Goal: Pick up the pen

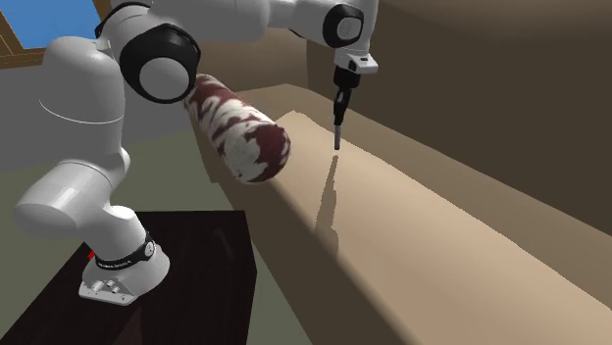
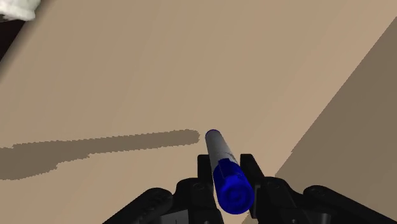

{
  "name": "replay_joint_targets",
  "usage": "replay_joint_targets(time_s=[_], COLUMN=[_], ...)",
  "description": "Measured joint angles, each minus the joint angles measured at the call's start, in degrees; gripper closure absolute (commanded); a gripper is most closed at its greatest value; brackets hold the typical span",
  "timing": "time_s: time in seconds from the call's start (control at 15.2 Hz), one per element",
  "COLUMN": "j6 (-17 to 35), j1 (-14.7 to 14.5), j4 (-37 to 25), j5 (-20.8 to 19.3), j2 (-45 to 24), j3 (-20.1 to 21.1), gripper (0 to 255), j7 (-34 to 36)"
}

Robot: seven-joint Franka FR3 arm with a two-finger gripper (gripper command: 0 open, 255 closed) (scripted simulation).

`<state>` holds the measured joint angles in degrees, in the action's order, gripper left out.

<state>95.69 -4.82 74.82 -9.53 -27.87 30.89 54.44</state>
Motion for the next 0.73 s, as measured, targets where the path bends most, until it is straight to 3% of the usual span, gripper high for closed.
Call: replay_joint_targets(time_s=[0.73], j6=[-9.2], j1=[-2.2], j4=[-10.9], j5=[-0.6], j2=[-1.5], j3=[0.1], gripper=[255], j7=[0.3])
